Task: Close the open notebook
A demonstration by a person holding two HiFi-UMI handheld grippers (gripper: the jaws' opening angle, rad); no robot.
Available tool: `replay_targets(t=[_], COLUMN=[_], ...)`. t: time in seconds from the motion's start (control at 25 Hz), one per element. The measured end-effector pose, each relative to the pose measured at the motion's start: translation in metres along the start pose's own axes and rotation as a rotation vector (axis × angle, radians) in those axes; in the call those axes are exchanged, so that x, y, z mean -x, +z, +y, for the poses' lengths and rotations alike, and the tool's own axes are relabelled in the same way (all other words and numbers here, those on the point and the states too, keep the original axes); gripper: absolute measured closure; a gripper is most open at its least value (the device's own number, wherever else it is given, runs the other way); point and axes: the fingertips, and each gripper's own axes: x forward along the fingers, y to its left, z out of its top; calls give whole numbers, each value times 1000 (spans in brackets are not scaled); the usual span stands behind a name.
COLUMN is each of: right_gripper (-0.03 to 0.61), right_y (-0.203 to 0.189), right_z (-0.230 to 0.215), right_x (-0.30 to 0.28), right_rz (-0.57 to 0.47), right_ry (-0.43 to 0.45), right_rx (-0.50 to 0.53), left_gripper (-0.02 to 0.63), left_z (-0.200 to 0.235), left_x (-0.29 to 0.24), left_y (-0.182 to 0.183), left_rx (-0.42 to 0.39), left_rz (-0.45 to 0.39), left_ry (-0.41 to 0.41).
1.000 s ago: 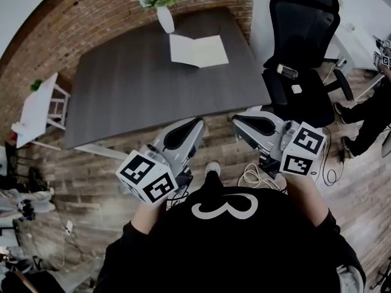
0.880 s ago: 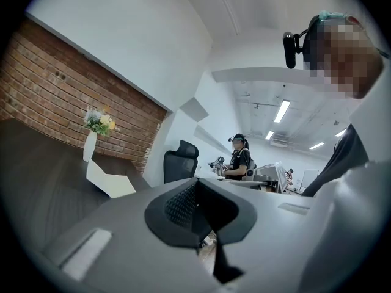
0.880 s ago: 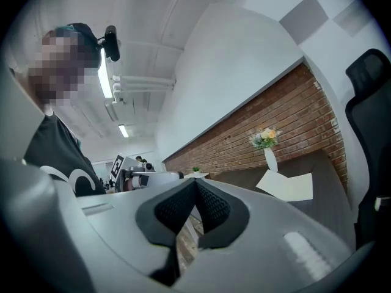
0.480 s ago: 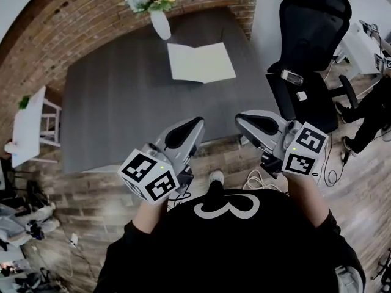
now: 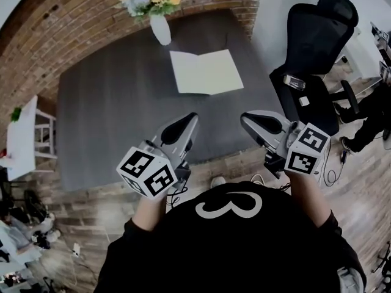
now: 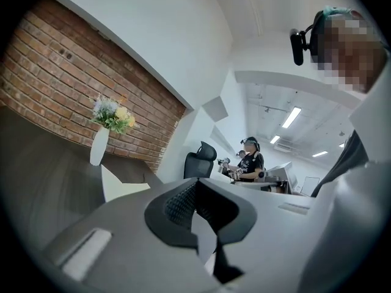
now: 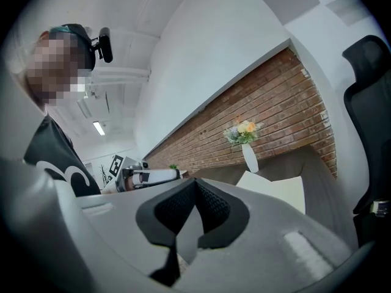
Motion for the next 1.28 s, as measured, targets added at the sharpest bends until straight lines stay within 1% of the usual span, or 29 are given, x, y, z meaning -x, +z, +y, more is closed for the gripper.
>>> replay_targets(t=[0.12, 0.28, 0.52, 0.68, 0.88, 1.04, 1.16, 1.28], right_gripper=[577, 577, 577, 577, 577, 577, 577, 577], right_y=[0, 5, 16, 22, 21, 24, 24, 19], right_z=[-9, -20, -39, -61, -97, -122, -137, -151], right_x=[-3, -8, -20, -30, -37, -43, -47, -51], right_rz=[5, 3, 12, 20, 38, 41, 51, 61], right_ry=[-13, -18, 8, 19, 12, 17, 14, 13], right_rx=[-6, -2, -1, -23, -47, -86, -104, -119], left_gripper=[600, 600, 600, 600, 600, 600, 600, 600], left_z=[15, 32, 60, 88, 126, 155, 176, 198], left_x=[-3, -9, -22, -32, -51, -62, -69, -74], left_y=[6, 11, 21, 25, 27, 26, 19, 5], left_rx=[10, 15, -14, -34, -37, -26, -7, -10], left_rz=[-23, -23, -34, -14, 5, 25, 41, 71], left_ry=[36, 71, 123, 193, 265, 319, 354, 392])
